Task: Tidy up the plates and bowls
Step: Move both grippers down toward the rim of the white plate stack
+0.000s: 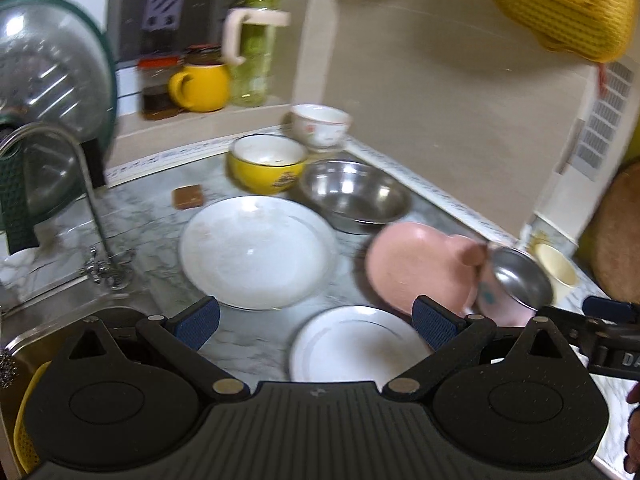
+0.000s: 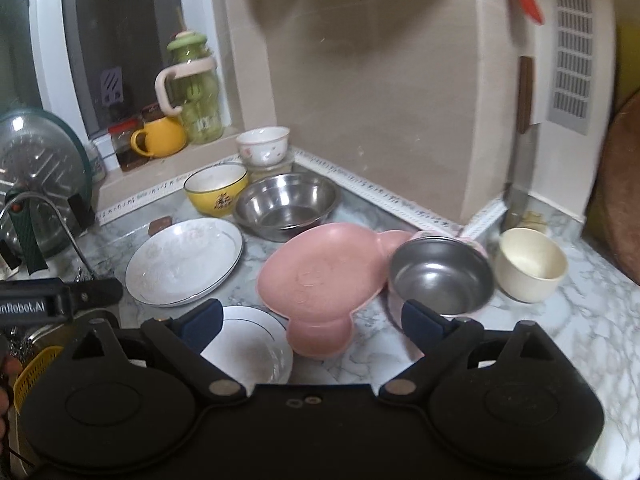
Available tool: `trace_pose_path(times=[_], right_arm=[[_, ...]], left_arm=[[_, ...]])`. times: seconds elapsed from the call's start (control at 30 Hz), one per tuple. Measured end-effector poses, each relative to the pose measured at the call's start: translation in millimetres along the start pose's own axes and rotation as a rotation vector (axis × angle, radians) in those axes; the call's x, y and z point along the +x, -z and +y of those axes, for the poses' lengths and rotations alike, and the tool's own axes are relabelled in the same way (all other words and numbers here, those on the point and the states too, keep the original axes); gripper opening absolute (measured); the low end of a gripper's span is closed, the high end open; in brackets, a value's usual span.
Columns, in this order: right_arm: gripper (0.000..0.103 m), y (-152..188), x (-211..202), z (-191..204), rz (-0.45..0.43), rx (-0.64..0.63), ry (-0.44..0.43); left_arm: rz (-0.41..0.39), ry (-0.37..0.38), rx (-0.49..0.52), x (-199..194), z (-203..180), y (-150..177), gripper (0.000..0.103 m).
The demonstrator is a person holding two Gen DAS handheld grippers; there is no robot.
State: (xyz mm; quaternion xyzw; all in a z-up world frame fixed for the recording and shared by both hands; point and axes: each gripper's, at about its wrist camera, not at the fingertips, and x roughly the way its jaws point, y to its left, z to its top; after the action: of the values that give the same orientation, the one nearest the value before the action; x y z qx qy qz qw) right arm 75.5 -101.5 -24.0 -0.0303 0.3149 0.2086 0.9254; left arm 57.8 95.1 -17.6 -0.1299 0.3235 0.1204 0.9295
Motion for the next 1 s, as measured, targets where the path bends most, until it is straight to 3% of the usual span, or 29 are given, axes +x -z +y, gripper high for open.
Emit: trace_pose_path(times=[0.13,0.3,0.43,0.6,0.67,0.8,0.9,1.0], right_arm=[[0.093,-4.8,23.8,2.4,0.037,-0.014,-0.024],[0.09,-12.7,56.5,14.1,0.089,-0.057,-0.068],[0.085,-14.9,74.0,21.3,0.126,-0.098,-0.104],[0.074,6.6,94.2,17.9,0.266,-0.098,-0.146],[0.071,16.2,100.1,16.3,0.312,-0.089,-0.147],[0.059,30.1,112.1,11.7,0.378,-0.055,-0.162],[0.053,36.0,120.3,8.8,0.405,-0.025,-0.176],[0.043,39.8,127.1,-0.1,0.433,0.04,-0.183]], left_arm=[[0.009,-0.05,-0.018,16.7,16.4,-5.8,0.103],[0.042,-0.063,-0.045,38.1,32.6,-6.8,0.103],[0.104,-0.034,-0.078,56.9,42.1,2.3,0.103],[0.172,-0.005,-0.053,75.8,36.2,25.4,0.102],[0.195,-0.005,-0.048,84.6,33.3,33.2,0.096],[0.27,0.012,-0.05,104.2,29.7,44.6,0.068],[0.308,0.05,-0.06,113.9,28.9,49.2,0.065],[0.322,0.07,-0.076,117.8,30.3,48.9,0.054]])
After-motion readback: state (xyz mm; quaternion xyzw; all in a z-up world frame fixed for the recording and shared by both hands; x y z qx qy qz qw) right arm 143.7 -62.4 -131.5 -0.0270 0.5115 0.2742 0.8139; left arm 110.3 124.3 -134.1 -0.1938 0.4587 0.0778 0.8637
